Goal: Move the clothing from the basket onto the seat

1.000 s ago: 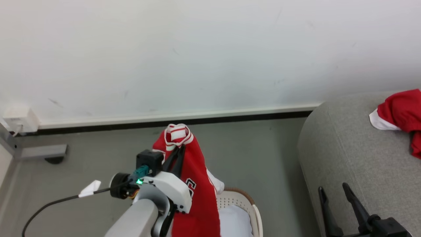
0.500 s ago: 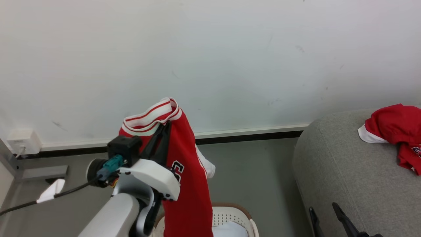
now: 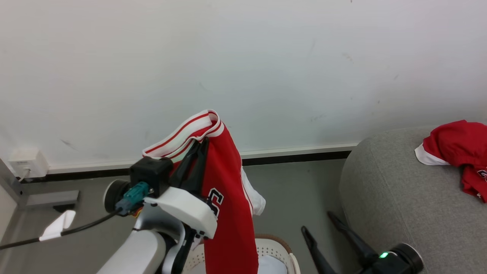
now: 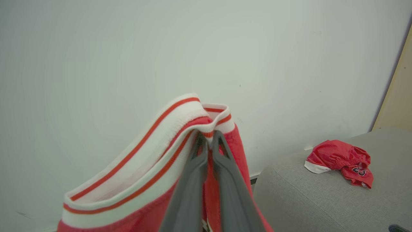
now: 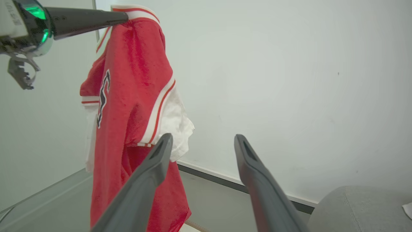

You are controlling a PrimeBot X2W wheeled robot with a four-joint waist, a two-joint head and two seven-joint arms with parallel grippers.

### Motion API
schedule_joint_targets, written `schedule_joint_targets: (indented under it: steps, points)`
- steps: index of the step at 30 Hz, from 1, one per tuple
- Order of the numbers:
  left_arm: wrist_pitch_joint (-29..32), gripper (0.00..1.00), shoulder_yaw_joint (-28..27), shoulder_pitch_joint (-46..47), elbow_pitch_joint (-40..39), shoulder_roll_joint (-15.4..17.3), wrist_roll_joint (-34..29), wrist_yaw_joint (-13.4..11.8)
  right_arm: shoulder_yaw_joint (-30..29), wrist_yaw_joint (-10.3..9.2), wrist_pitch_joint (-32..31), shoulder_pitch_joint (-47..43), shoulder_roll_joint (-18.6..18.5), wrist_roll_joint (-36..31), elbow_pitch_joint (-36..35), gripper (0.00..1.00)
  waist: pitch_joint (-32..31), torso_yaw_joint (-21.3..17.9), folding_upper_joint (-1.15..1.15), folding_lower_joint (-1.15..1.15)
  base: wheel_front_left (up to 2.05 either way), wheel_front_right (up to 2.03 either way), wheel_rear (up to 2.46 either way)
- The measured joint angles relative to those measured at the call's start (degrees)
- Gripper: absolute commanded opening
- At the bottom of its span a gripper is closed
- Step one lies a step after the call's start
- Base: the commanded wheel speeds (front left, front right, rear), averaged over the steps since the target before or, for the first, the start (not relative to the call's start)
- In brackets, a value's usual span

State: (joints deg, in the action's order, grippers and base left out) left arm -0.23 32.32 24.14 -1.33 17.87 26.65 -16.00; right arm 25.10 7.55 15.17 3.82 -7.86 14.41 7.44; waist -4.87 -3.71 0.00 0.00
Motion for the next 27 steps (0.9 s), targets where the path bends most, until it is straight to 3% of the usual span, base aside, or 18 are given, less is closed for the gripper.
schedule_joint_targets:
  steps: [5,10,21,26,27]
  points:
    - [0.2,0.0,1.2,0.0,0.0,-0.8,0.0,0.0,9.7,0.0,0.0,6.4,-0.4,2.3,1.2,1.0,0.0,0.7,0.0,0.0,0.0,0.0,0.0]
    - [0.3,0.0,2.4,0.5,1.0,-1.7,0.0,0.7,15.0,0.0,0.0,11.3,1.3,3.1,5.1,1.0,0.0,1.9,0.0,0.0,0.0,0.0,0.0]
    - [0.7,0.0,5.3,2.2,1.9,-4.7,-0.3,1.4,17.2,0.0,0.0,20.7,4.8,-1.2,19.6,1.0,0.2,4.0,0.0,0.0,0.0,0.0,0.0]
    - [1.1,0.0,6.4,3.0,2.3,-6.2,-0.3,1.8,21.1,0.0,0.0,23.8,4.9,3.1,23.3,1.0,0.8,4.9,0.0,0.01,0.0,0.0,0.0]
    - [1.1,0.0,6.6,3.1,2.5,-6.6,-0.2,1.8,22.4,0.0,0.0,24.2,5.0,4.7,24.5,0.75,0.9,5.0,0.0,0.01,0.0,0.0,0.0]
